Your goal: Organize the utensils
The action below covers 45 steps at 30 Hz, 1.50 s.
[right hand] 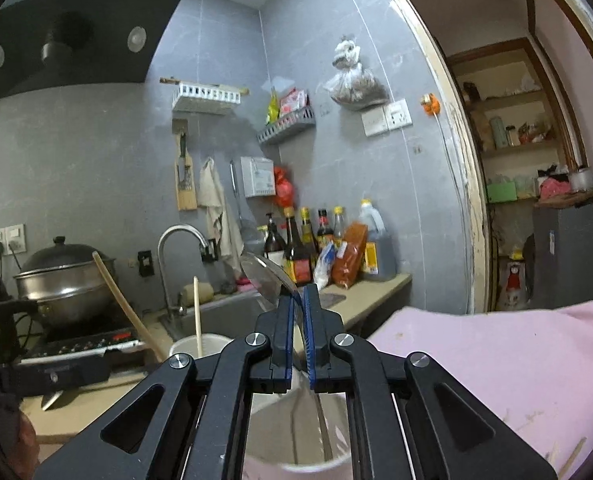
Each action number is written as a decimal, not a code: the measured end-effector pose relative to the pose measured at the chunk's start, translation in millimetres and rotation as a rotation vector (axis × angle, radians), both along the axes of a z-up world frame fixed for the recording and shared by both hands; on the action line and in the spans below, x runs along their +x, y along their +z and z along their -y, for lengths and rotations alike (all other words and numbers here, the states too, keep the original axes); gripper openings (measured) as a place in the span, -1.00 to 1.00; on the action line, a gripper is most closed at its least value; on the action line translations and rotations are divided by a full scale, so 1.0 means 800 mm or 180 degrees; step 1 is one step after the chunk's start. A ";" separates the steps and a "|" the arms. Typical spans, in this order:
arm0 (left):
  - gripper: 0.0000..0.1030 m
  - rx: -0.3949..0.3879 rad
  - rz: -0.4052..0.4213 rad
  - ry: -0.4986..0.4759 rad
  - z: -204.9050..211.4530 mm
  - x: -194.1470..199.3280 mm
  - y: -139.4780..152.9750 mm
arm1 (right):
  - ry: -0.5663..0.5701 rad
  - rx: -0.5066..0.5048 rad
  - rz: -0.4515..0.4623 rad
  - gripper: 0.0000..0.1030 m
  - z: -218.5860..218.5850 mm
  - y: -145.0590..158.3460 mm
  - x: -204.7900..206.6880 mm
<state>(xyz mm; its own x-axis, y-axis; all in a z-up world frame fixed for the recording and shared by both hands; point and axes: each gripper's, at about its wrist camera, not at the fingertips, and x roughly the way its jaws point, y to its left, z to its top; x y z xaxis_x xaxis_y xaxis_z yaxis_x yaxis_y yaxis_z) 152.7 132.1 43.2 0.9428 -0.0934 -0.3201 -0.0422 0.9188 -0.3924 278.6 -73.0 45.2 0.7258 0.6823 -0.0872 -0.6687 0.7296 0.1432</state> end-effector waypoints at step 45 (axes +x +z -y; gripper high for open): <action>0.97 0.1360 0.0335 -0.0976 0.214 0.007 0.012 | -0.2166 -0.0802 0.0121 1.00 0.241 0.014 -0.206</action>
<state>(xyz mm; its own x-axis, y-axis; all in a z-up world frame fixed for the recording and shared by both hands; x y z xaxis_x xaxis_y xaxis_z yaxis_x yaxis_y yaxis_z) 158.7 -39.5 52.8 0.9217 -0.2518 -0.2950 0.2728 0.9616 0.0315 114.1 -266.1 56.8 0.9881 0.0410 -0.1485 -0.0560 0.9936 -0.0985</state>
